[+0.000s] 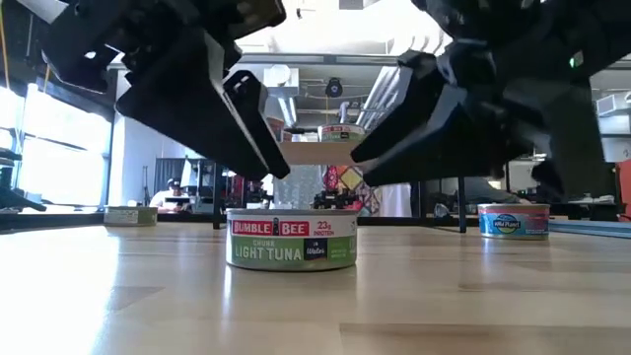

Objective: Stack canned seafood by type on shelf
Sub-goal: Stack the green white tuna can on top of the other green white tuna can on the shelf

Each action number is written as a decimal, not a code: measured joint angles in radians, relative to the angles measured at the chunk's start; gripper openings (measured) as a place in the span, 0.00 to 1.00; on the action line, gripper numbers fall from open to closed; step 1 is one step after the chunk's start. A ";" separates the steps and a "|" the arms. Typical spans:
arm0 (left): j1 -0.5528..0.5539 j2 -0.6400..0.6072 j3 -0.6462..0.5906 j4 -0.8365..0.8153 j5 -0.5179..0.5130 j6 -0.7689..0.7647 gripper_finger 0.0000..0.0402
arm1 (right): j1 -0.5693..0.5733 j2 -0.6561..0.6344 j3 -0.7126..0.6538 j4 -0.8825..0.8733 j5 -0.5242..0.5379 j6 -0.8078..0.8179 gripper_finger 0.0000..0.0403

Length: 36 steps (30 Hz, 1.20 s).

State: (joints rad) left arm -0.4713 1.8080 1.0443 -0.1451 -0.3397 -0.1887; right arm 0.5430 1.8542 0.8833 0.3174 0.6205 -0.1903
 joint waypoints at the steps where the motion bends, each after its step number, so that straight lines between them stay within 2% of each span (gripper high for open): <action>1: 0.001 0.000 0.000 -0.014 -0.005 -0.009 0.73 | 0.000 0.000 0.000 0.016 -0.034 0.009 0.44; 5: 0.007 -0.013 0.000 -0.012 -0.020 -0.018 0.73 | -0.029 0.012 0.000 0.102 -0.265 0.005 0.45; 8: 0.022 -0.022 0.001 -0.011 -0.023 -0.019 0.73 | -0.044 0.044 0.000 0.193 -0.341 -0.041 0.49; 12: 0.048 -0.028 -0.038 0.048 -0.001 -0.018 0.73 | -0.047 0.109 0.000 0.276 -0.329 -0.156 0.54; 16: 0.082 -0.028 -0.133 0.183 0.064 -0.040 0.73 | -0.046 0.163 0.000 0.331 -0.323 -0.242 0.53; 22: 0.133 -0.026 -0.285 0.494 0.223 -0.088 0.73 | -0.058 0.201 0.018 0.326 -0.273 -0.254 0.39; 26: 0.153 -0.023 -0.346 0.591 0.300 -0.132 0.73 | -0.066 0.200 0.035 0.297 -0.242 -0.255 0.27; 31: 0.146 -0.023 -0.364 0.614 0.293 -0.120 0.73 | -0.073 0.200 0.068 0.279 -0.222 -0.245 0.16; 36: 0.129 -0.025 -0.355 0.603 0.277 -0.022 0.73 | -0.079 0.200 0.116 0.195 -0.229 -0.174 0.11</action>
State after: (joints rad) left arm -0.3423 1.7834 0.6891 0.4584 -0.0628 -0.2102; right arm 0.4644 2.0537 0.9995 0.5128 0.3916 -0.3643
